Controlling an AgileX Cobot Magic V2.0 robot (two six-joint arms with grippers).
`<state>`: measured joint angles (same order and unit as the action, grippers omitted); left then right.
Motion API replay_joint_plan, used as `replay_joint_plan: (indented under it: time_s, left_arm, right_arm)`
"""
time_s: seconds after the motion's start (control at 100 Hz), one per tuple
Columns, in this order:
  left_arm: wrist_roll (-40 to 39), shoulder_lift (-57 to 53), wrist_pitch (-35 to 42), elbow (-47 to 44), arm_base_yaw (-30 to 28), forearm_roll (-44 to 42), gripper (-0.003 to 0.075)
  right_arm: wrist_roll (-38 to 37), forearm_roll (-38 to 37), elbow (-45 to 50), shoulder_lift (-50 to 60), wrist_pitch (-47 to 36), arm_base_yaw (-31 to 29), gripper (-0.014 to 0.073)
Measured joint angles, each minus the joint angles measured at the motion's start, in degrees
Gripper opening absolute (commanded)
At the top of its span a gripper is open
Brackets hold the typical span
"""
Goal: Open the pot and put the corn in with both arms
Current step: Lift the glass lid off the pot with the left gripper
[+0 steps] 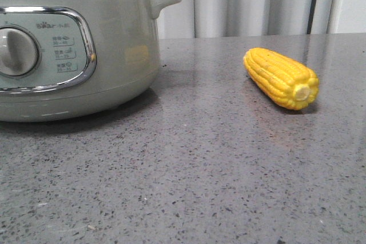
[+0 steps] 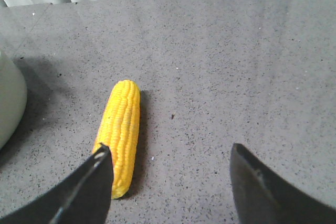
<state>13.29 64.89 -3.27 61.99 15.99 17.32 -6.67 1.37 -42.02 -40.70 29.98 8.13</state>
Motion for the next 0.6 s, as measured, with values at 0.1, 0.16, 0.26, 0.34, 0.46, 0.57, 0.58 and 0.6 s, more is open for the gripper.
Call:
replay_joint_plan:
  time_s: [0.1, 0.16, 0.26, 0.34, 0.46, 0.57, 0.58, 0.6]
  left_arm:
    - [0.0, -2.5, -3.0, 0.0, -6.4, 0.0, 0.0038]
    - [0.0, -3.5, -5.4, 0.0, -10.8, 0.0, 0.0038]
    - [0.0, -4.1, -9.1, 0.0, -17.5, 0.3, 0.0040]
    - [0.0, -4.1, -10.2, -0.4, -23.3, 2.0, 0.0045]
    - [0.0, -4.3, -10.4, -2.8, -31.2, 6.8, 0.0045]
    - [0.0, -4.2, -10.4, -6.8, -36.7, 8.3, 0.0045]
    - [0.0, -4.2, -10.4, -7.1, -37.0, 8.3, 0.0045]
    - [0.0, -4.2, -10.4, -8.0, -37.7, 8.4, 0.0045]
  right_arm:
    - [0.0, -0.2, 0.0, 0.0, 0.5, 0.0, 0.0417]
    - [0.0, -0.4, 0.0, 0.0, 0.7, 0.0, 0.0417]
    - [0.0, -0.4, 0.0, 0.0, 1.2, 0.0, 0.0417]
    - [0.0, -0.6, 0.0, 0.0, 1.4, 0.0, 0.0417]
    - [0.0, -0.7, 0.0, 0.0, 1.4, 0.0, 0.0417]
    - [0.0, -0.7, 0.0, 0.0, 1.5, 0.0, 0.0417]
    - [0.0, -0.7, 0.0, 0.0, 1.5, 0.0, 0.0417]
    - [0.0, -0.7, 0.0, 0.0, 1.5, 0.0, 0.0417]
